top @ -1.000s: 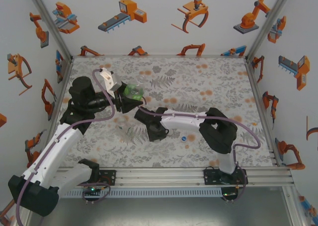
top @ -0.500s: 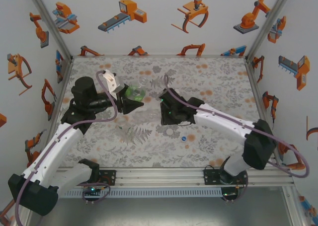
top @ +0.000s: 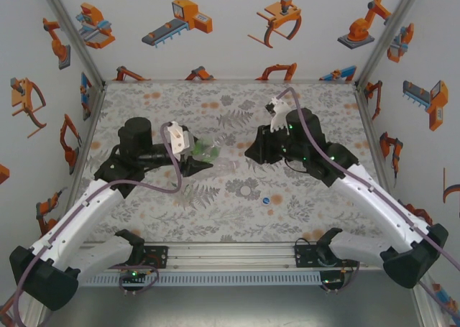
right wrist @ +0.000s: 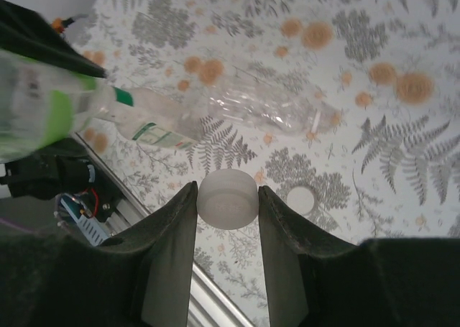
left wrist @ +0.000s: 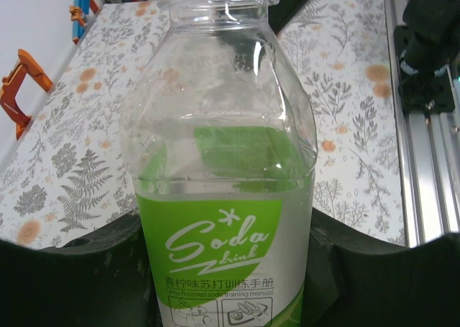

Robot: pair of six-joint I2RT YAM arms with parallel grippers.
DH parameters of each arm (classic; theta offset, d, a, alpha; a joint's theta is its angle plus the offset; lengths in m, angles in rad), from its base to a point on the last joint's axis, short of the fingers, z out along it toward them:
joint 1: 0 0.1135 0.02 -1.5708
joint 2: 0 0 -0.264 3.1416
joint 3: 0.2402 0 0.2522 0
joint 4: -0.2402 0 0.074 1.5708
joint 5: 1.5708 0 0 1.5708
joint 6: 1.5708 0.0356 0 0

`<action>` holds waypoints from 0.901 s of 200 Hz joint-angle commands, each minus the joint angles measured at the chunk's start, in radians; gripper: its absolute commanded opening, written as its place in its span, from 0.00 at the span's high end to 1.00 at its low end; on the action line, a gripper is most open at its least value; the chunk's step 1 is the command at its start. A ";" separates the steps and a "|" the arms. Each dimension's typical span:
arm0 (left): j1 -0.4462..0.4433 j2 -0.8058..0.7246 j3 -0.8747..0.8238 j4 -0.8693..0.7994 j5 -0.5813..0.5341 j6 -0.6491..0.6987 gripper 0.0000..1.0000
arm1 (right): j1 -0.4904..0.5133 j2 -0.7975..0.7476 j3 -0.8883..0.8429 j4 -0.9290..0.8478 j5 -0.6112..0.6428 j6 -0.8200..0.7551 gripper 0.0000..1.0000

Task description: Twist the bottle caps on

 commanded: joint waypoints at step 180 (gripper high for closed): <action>-0.066 -0.020 0.008 -0.209 0.030 0.315 1.00 | 0.162 0.020 0.221 -0.084 -0.403 -0.895 0.92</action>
